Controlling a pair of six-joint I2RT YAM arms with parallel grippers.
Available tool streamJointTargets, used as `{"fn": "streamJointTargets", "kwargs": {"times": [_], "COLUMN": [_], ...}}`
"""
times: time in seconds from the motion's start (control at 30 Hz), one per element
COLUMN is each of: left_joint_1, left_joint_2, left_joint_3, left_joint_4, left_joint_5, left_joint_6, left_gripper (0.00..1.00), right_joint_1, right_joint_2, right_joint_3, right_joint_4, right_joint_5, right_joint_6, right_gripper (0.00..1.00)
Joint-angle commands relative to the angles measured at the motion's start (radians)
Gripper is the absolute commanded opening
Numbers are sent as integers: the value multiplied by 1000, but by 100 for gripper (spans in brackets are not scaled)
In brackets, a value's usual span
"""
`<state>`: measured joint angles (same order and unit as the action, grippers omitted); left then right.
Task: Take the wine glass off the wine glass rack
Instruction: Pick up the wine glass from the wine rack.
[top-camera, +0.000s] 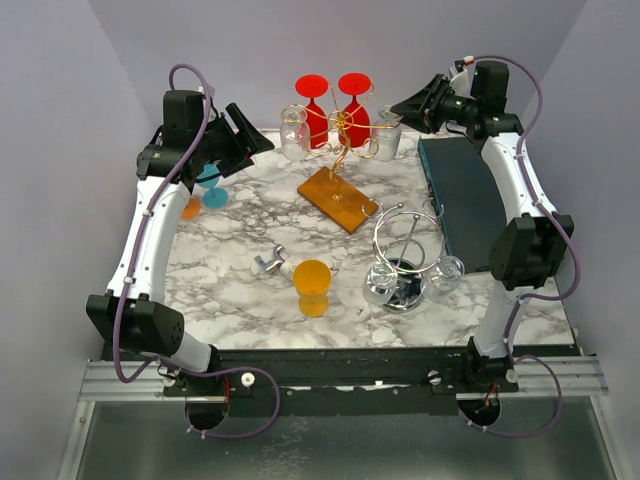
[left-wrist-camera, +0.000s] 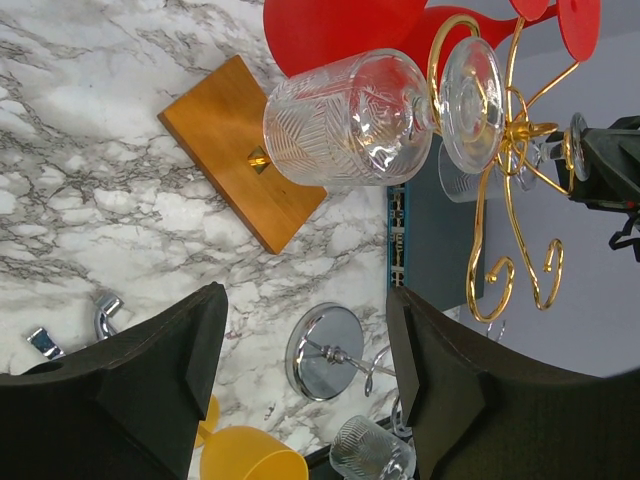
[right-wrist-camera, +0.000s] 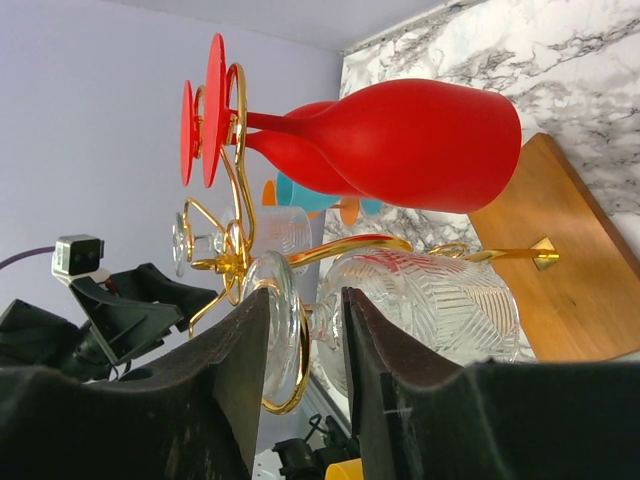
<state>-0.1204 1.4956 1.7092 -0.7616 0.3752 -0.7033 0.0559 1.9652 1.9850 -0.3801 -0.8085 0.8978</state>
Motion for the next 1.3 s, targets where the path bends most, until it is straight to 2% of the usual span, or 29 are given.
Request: {"fn": "streamJointTargets", "kwargs": {"times": [0.0, 0.5, 1.27], "left_joint_1": [-5, -6, -7], "left_joint_2": [-36, -35, -30], "left_joint_3": [-15, -25, -39], "left_joint_4": [24, 27, 31], "left_joint_5": [17, 14, 13], "left_joint_6": [-5, -5, -13], "left_gripper": [71, 71, 71], "right_joint_1": [-1, -1, -1], "right_joint_2": [16, 8, -52], "right_joint_3": [25, 75, -12], "right_joint_4": [33, -17, -8], "right_joint_5": [-24, 32, 36], "right_joint_6": [12, -28, -53], "right_gripper": [38, 39, 33]}}
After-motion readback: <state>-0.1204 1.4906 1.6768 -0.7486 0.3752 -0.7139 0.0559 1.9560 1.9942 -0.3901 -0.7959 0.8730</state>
